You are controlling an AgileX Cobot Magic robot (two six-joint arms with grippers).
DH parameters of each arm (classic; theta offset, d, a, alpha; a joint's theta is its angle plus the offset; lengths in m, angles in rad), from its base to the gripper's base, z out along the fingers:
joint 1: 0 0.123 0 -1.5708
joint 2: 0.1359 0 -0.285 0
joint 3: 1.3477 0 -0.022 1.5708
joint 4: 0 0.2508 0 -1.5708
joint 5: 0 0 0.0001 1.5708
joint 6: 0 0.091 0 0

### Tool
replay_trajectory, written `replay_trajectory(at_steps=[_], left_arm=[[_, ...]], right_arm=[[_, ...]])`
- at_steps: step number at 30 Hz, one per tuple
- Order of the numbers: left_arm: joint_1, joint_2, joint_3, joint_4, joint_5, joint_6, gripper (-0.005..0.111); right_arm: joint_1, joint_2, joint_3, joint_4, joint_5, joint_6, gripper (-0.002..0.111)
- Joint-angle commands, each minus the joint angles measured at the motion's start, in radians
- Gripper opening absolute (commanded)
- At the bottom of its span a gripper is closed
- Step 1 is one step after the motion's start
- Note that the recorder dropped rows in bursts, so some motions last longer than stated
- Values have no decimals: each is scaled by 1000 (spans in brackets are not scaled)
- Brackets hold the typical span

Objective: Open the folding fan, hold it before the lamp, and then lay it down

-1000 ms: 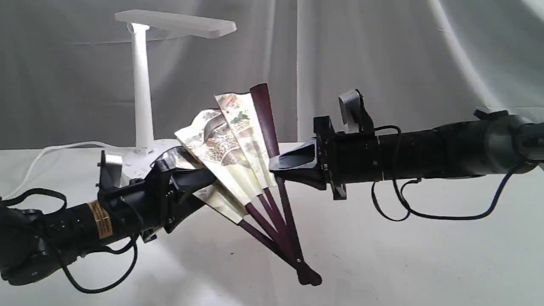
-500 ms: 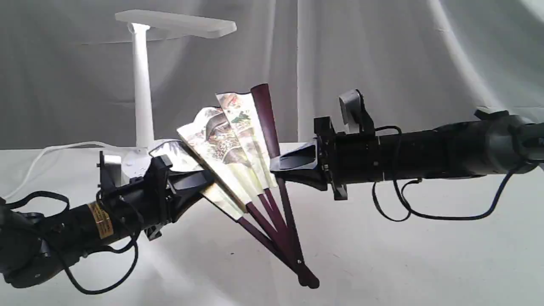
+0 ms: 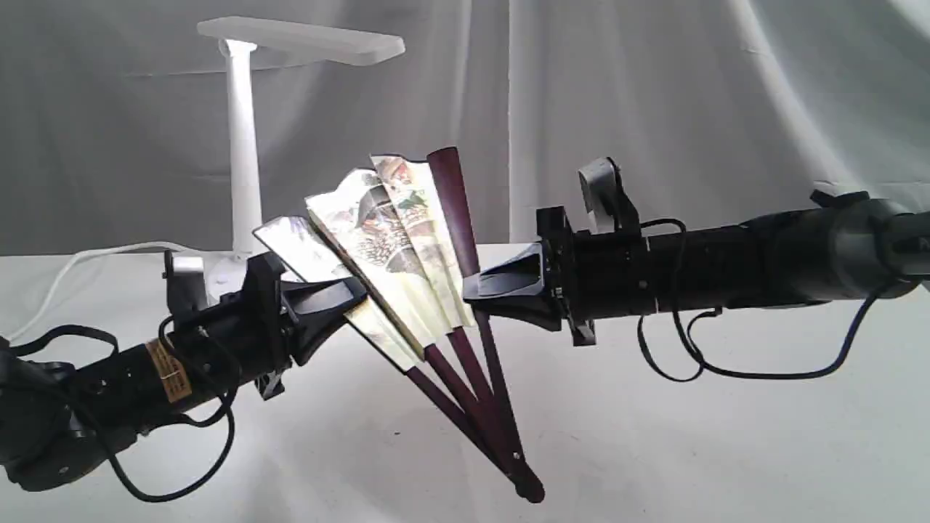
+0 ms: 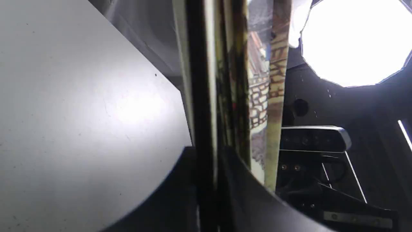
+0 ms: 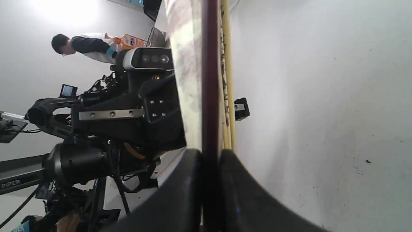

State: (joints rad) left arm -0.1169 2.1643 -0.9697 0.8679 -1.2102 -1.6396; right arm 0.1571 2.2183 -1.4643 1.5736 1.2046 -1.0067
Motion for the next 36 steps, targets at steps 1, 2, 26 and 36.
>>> replay_trajectory(at_steps=[1,2,26,36], left_arm=[[-4,1,-1,58,7,-26,0],[-4,1,-1,61,7,-37,0],[78,-1,-1,262,-11,-257,0],[78,-20,-1,317,-11,-306,0]], right_arm=[[-1,-13,1,19,16,-17,4],[-1,-13,1,15,16,-17,8],[-88,-13,1,-19,-42,-68,58],[-88,-11,1,-44,-132,-68,61]])
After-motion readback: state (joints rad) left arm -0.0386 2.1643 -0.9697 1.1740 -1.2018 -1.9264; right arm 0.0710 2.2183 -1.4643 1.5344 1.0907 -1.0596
